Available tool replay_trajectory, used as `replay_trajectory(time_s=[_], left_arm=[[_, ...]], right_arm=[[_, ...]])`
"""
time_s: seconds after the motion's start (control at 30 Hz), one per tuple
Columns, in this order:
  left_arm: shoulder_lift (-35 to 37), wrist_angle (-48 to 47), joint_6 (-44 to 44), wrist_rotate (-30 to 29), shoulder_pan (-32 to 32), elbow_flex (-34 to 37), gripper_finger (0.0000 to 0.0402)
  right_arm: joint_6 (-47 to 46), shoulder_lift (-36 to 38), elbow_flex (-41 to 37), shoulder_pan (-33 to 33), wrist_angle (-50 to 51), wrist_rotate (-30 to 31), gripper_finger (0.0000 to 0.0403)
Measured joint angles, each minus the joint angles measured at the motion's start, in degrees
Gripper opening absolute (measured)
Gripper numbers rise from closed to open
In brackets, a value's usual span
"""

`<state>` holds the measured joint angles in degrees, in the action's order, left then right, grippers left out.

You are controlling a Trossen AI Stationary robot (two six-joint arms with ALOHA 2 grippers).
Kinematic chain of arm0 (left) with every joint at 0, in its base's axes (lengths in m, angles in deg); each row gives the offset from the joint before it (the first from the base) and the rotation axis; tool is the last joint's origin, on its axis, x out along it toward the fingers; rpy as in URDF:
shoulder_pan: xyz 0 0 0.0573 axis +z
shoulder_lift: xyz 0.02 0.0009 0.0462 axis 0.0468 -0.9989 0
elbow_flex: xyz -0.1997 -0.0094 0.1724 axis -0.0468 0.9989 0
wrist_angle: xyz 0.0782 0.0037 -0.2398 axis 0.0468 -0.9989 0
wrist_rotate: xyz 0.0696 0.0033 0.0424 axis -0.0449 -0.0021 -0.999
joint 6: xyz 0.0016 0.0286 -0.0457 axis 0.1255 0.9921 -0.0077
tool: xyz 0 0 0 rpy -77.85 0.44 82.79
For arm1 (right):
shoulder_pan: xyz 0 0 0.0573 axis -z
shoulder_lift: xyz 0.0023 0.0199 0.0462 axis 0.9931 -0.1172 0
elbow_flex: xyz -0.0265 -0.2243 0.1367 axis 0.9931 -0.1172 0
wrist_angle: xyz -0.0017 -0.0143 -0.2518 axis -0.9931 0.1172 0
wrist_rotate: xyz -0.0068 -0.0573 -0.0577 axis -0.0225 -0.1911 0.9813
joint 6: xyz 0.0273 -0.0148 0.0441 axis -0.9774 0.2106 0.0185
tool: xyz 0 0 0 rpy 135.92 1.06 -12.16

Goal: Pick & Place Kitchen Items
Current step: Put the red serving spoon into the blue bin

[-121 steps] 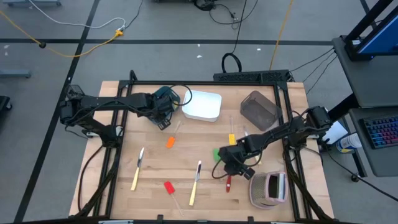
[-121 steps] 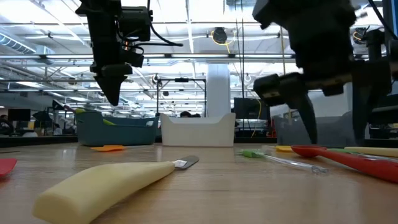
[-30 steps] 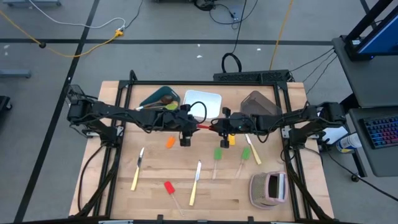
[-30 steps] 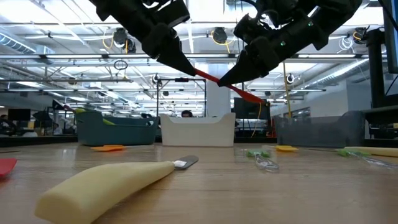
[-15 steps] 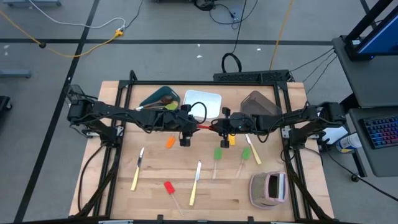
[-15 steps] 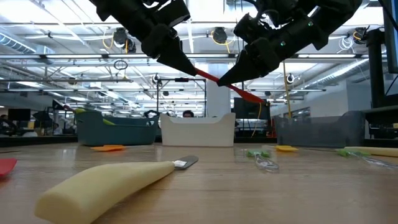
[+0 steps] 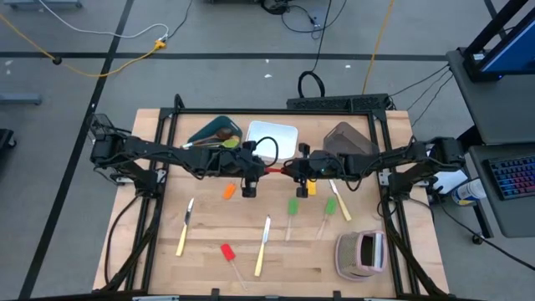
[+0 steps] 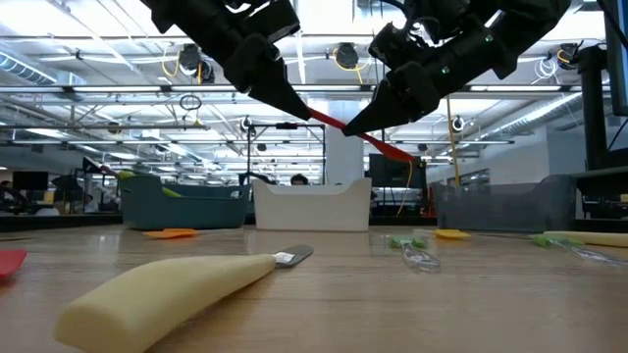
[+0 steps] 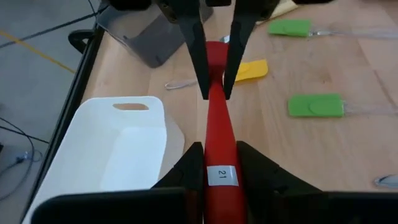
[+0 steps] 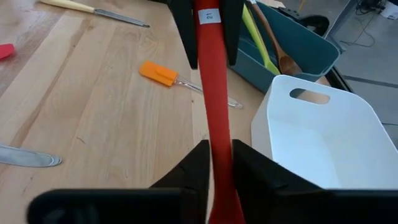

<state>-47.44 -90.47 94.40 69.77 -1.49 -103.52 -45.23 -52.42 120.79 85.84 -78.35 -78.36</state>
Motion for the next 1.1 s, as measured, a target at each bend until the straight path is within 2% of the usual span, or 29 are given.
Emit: replay_trajectory(time_s=[0.17,0.37,0.5,0.73,0.83,0.97,1.1], left_arm=[[0.0,-2.6,-3.3,-0.8,0.0,0.0,0.0056],[0.0,-9.3,-9.4,-6.9,-0.4,0.0,0.0056],[0.3,-13.7,-13.4,-10.4,-1.1,0.0,0.0056],[4.5,-22.3,-21.1,-12.3,-3.9,0.0,0.0056],[8.1,-28.3,-27.2,-16.2,-5.4,0.0,0.0056],[13.1,-40.9,-41.2,-22.5,-6.4,0.0,0.0056],[17.2,-52.9,-52.4,-25.6,-6.4,0.0,0.0056]], right_arm=[[0.0,0.0,0.0,0.0,0.0,-0.2,0.0109],[0.0,0.0,0.0,0.0,0.0,-0.3,0.0154],[0.0,0.0,0.0,0.0,0.0,-0.2,0.0167],[0.0,0.0,0.0,0.0,0.0,-0.2,0.0165],[0.0,0.0,0.0,0.0,0.0,-0.2,0.0165],[0.0,0.0,0.0,0.0,0.0,-0.2,0.0166],[0.0,0.0,0.0,0.0,0.0,-0.2,0.0164]])
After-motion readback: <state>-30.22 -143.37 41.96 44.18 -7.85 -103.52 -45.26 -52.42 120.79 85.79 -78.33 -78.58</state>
